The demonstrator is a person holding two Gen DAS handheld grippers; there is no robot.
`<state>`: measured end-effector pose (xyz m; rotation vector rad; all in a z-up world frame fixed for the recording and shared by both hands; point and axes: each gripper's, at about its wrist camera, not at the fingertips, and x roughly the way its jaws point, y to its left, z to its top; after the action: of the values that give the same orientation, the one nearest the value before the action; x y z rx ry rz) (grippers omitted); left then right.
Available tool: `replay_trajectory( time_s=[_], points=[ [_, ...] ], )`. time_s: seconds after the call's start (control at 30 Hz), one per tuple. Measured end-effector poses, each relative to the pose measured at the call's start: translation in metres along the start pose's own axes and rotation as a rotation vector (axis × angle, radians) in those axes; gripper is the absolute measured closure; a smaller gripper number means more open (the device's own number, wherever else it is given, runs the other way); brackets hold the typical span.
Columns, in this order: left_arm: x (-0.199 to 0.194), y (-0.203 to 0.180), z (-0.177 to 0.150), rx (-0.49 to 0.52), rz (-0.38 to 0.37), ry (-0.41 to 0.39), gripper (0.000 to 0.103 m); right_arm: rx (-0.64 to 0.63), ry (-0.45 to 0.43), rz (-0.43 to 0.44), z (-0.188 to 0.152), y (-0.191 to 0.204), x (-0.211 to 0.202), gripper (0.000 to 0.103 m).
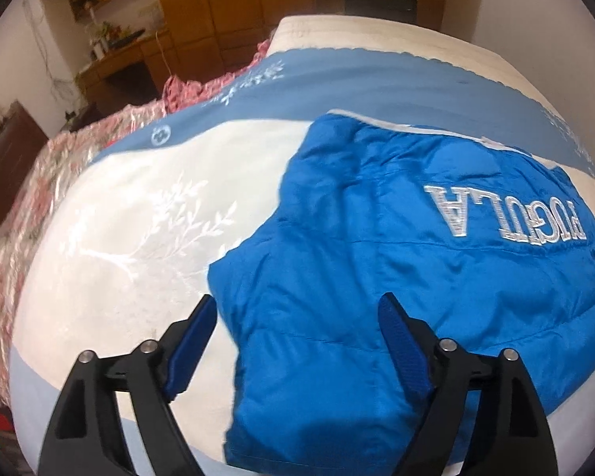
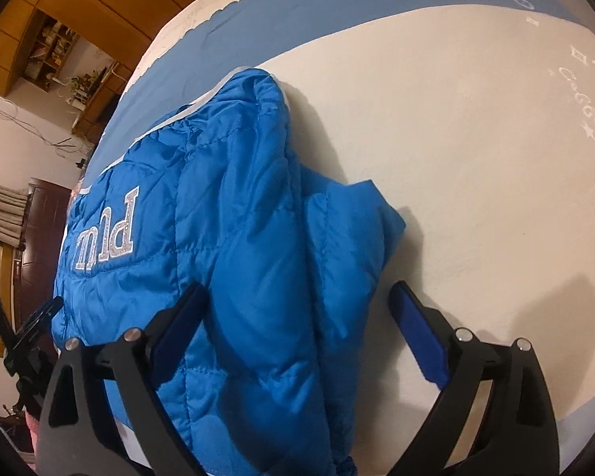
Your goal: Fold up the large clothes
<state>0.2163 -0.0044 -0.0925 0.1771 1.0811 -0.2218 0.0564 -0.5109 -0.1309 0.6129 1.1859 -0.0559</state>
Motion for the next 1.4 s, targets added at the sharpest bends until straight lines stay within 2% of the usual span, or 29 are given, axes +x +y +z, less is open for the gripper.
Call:
replay_trajectory(
  time_s=[0.3,0.47,0.53,0.57,0.63,0.67,0.7,0.8,0.9,1.1,1.23,1.4],
  points=[
    [0.033,0.028,0.003,-0.089,-0.163,0.055,0.006,-0.051,0.011,0.073,0.0,0.006,0.003,0.009],
    [0.054,0.041,0.007,-0.158,-0.301,0.091,0.005,-0.087,0.011,0.077,0.005,0.015,0.009,0.01],
    [0.058,0.041,0.007,-0.167,-0.331,0.099,0.005,-0.088,0.01,0.086,0.006,0.016,0.01,0.012],
    [0.059,0.041,0.007,-0.167,-0.338,0.098,0.007,-0.09,0.008,0.088,0.007,0.017,0.01,0.016],
    [0.057,0.04,0.007,-0.162,-0.358,0.088,0.019,-0.085,0.002,0.098,0.009,0.019,0.01,0.028],
    [0.055,0.039,0.008,-0.163,-0.372,0.083,0.03,-0.081,0.002,0.125,0.008,0.018,0.008,0.042],
    [0.052,0.038,0.008,-0.165,-0.384,0.08,0.042,-0.076,0.003,0.143,0.009,0.018,0.007,0.051],
    [0.04,0.035,0.007,-0.168,-0.385,0.066,0.062,-0.072,-0.01,0.175,0.005,0.017,-0.002,0.066],
    [0.022,0.033,0.006,-0.164,-0.377,0.033,0.073,-0.041,-0.02,0.234,0.003,0.014,-0.016,0.074],
    [-0.017,0.03,0.007,-0.154,-0.384,-0.019,0.082,-0.06,-0.052,0.283,-0.004,0.028,-0.05,0.08],
    [-0.049,0.025,0.0,-0.138,-0.392,-0.043,0.083,-0.105,-0.068,0.286,-0.015,0.045,-0.079,0.081],
    [-0.088,0.026,-0.023,-0.12,-0.396,-0.052,0.083,-0.149,-0.077,0.285,-0.04,0.059,-0.113,0.082]
  ],
)
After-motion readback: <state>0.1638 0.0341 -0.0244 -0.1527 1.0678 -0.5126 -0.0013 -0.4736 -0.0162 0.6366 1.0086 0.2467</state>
